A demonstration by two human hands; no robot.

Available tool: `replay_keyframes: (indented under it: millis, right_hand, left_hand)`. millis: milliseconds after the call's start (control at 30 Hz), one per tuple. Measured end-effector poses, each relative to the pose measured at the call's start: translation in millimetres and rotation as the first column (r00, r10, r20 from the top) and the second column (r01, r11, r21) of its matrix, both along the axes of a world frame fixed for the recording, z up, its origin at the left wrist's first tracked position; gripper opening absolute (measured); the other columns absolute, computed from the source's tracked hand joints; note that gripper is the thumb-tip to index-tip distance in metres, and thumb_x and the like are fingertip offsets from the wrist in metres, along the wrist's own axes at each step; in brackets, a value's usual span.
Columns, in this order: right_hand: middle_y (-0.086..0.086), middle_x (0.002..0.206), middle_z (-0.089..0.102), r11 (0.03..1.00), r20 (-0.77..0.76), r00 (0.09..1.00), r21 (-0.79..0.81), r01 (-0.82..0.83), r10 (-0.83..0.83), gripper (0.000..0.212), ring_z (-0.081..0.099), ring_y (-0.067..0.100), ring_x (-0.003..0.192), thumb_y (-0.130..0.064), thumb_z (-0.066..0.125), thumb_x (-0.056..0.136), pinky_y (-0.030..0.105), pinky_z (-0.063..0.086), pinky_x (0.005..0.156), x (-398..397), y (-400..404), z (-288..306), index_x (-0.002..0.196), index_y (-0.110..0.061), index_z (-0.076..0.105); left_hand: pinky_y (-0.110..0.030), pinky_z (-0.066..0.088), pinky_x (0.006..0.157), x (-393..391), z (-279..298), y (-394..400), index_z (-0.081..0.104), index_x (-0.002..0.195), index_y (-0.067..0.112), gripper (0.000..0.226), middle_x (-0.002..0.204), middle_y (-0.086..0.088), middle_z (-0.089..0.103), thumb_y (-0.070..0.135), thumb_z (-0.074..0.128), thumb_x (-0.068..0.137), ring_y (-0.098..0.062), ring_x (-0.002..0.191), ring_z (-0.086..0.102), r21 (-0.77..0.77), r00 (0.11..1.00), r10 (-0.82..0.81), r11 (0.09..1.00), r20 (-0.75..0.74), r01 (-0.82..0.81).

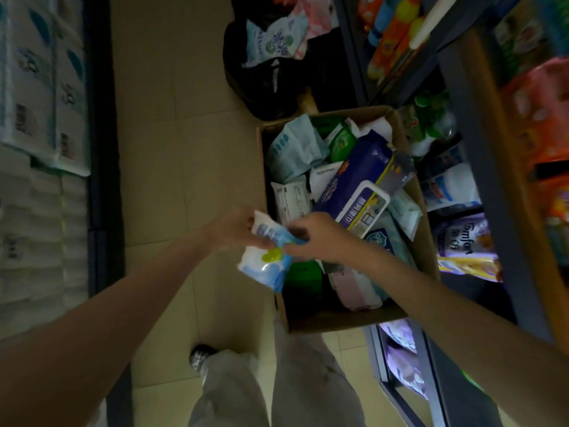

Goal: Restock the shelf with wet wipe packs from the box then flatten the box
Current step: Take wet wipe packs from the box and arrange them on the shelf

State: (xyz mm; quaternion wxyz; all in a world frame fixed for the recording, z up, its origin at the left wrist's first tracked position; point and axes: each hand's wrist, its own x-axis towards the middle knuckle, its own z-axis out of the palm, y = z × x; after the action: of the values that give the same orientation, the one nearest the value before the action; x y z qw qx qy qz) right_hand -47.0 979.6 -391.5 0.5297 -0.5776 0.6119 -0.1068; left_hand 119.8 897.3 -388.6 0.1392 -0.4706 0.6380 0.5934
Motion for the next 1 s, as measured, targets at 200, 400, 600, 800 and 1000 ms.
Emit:
replay_keyframes:
  millis: [200,400,600,800,1000]
  right_hand:
    - [0.019,0.134,0.044,0.886,-0.446,0.767,0.190,-0.423,0.462,0.055,0.045,0.032,0.121,-0.005,0.053,0.084,0.036,0.040,0.098,23.5,62.2,-71.1,0.135,0.000,0.034]
    - [0.022,0.144,0.028,0.885,-0.663,0.596,0.260,-0.385,0.454,0.066,0.042,0.037,0.125,-0.006,0.046,0.089,0.044,0.047,0.090,46.0,81.2,-104.5,0.144,0.000,0.010]
    - [0.020,0.142,0.033,0.899,-0.736,0.544,0.207,-0.386,0.403,0.066,0.039,0.033,0.128,-0.003,0.054,0.085,0.037,0.044,0.096,56.0,78.7,-115.4,0.141,-0.001,0.019]
    - [0.018,0.118,0.057,0.957,-0.638,0.716,0.237,-0.167,0.283,0.031,0.057,0.033,0.108,-0.003,0.040,0.093,0.035,0.044,0.081,69.5,66.4,-75.1,0.123,-0.001,0.049]
    - [0.014,0.087,0.062,0.923,-0.631,0.673,0.264,-0.281,0.386,0.009,0.063,0.022,0.072,-0.004,0.059,0.084,0.029,0.049,0.054,104.6,-11.7,65.1,0.089,0.004,0.062]
  left_hand:
    - [-0.010,0.041,0.052,27.2,-20.3,28.1,0.063,0.095,0.010,0.032,0.079,-0.001,0.062,0.016,0.080,0.069,-0.017,0.078,0.059,-0.080,0.978,-0.051,0.994,0.202,0.069]
    - [-0.006,0.041,0.042,46.7,-25.9,40.7,0.050,0.067,0.025,0.030,0.069,0.007,0.056,0.018,0.079,0.070,-0.007,0.059,0.052,-0.114,0.978,0.005,0.993,0.210,0.020]
    - [-0.005,0.038,0.041,76.7,-26.5,50.0,0.049,0.065,0.026,0.031,0.067,0.010,0.055,0.020,0.079,0.070,-0.007,0.060,0.053,-0.142,0.982,0.051,0.989,0.184,-0.025]
    - [-0.005,0.037,0.040,120.1,-20.3,59.9,0.049,0.067,0.024,0.029,0.078,0.001,0.061,0.022,0.078,0.071,-0.016,0.072,0.058,-0.170,0.985,0.081,0.984,0.150,-0.055]
    - [-0.016,0.042,0.050,181.1,43.7,46.1,0.057,0.085,0.010,0.028,0.087,-0.007,0.064,0.022,0.078,0.071,-0.013,0.069,0.059,-0.259,0.980,0.168,0.956,0.103,-0.136]
